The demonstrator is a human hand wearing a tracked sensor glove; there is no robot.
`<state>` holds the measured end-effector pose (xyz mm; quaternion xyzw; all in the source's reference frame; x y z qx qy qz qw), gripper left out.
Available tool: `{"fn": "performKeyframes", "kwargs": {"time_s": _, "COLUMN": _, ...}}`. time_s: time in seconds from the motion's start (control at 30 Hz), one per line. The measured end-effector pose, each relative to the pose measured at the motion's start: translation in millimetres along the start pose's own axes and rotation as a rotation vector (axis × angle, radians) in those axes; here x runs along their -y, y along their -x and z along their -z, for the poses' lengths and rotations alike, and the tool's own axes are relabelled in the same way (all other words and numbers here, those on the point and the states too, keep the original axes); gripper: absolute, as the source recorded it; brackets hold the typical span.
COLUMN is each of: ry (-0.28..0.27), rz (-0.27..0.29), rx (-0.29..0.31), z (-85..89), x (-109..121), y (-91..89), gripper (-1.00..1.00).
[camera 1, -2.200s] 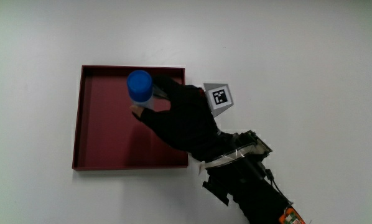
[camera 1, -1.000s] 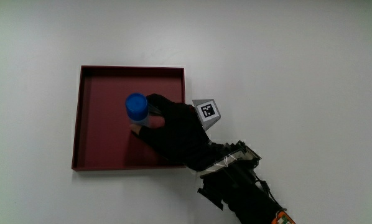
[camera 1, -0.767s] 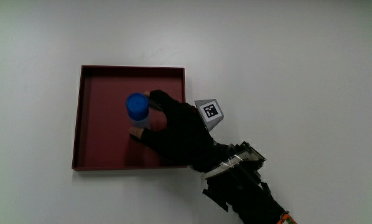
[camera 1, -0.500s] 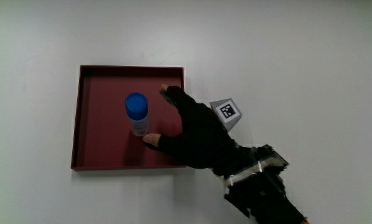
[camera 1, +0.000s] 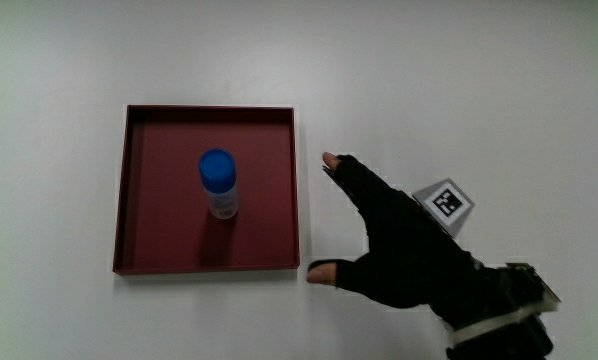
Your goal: Place glue into plate
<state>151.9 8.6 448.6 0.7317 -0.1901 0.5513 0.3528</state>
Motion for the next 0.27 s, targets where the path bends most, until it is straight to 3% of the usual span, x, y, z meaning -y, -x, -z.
{"fn": "performKeyframes", "kwargs": {"time_s": 0.07, "ry": 0.000, "rz": -0.011, "rx": -0.040, "z": -1.6, "x": 9.1, "y": 6.0, "gripper": -1.00}}
{"fn": "performKeyframes", "kwargs": {"time_s": 0.1, "ry": 0.002, "rz": -0.015, "rx": 0.038, "z": -4.3, "x": 12.7, "y": -0.7, "gripper": -1.00}}
{"fn": "performKeyframes", "kwargs": {"time_s": 0.27, "ry": -0.001, "rz": -0.061, "rx": -0.017, "z": -3.2, "x": 30.7, "y": -2.9, "gripper": -1.00}}
